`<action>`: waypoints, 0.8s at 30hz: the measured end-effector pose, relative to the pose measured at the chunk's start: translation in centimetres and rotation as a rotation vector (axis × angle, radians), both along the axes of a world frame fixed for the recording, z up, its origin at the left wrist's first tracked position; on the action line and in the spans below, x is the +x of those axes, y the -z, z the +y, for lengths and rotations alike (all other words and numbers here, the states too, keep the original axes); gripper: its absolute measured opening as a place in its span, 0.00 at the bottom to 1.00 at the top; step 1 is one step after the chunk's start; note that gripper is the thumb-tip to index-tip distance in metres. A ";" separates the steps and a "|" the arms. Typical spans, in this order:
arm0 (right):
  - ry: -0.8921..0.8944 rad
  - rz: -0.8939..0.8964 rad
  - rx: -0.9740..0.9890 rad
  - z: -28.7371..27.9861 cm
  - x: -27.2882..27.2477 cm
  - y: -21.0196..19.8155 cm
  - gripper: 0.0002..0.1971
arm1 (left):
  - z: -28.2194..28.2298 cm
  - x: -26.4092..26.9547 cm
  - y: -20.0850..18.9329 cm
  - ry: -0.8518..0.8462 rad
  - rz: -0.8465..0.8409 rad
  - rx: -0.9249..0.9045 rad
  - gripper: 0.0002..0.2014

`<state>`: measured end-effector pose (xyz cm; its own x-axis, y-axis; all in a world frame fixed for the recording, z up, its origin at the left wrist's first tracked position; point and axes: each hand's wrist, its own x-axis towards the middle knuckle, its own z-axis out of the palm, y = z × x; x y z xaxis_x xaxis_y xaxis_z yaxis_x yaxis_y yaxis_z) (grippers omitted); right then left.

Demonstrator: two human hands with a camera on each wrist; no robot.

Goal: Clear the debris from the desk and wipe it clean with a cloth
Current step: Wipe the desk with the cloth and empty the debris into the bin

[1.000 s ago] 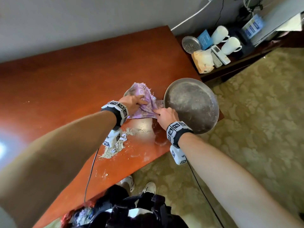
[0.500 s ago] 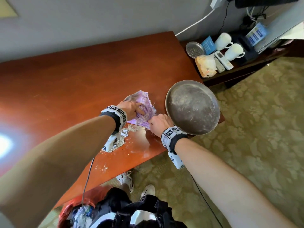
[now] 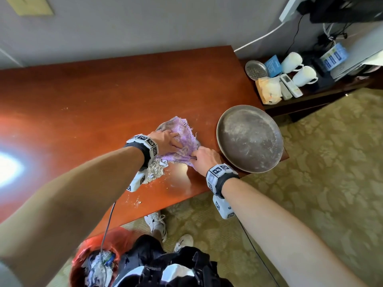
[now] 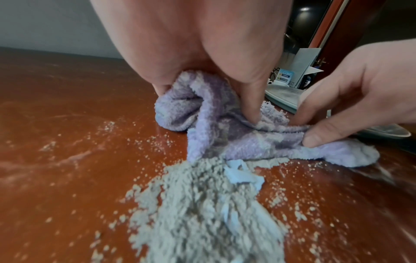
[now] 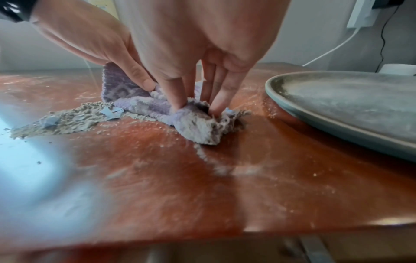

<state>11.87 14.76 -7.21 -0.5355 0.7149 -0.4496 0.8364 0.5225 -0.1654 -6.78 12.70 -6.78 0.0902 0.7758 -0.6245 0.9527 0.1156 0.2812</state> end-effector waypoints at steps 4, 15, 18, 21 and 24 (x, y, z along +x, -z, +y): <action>0.046 0.057 -0.030 -1.1 -0.5 0.1 0.12 | -1.0 -0.1 -0.3 -0.043 -0.035 0.027 0.16; 0.054 0.080 -0.056 -3.3 -1.4 -0.2 0.09 | -3.2 -0.6 0.3 -0.097 -0.082 0.084 0.14; 0.061 0.096 -0.072 -4.2 -1.9 -0.2 0.10 | -3.3 -1.2 1.3 -0.130 -0.102 0.061 0.13; 0.016 0.052 -0.121 -5.0 -2.3 -0.5 0.10 | -3.5 -1.6 1.8 -0.221 -0.108 0.026 0.08; 0.051 0.034 -0.180 -4.7 -2.4 -1.0 0.10 | -3.3 -1.5 1.1 -0.246 -0.095 0.048 0.08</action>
<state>9.46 10.06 -6.24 -0.5176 0.6512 -0.5551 0.8535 0.4389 -0.2809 -8.26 9.37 -7.90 -0.0489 0.8104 -0.5839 0.8666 0.3250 0.3785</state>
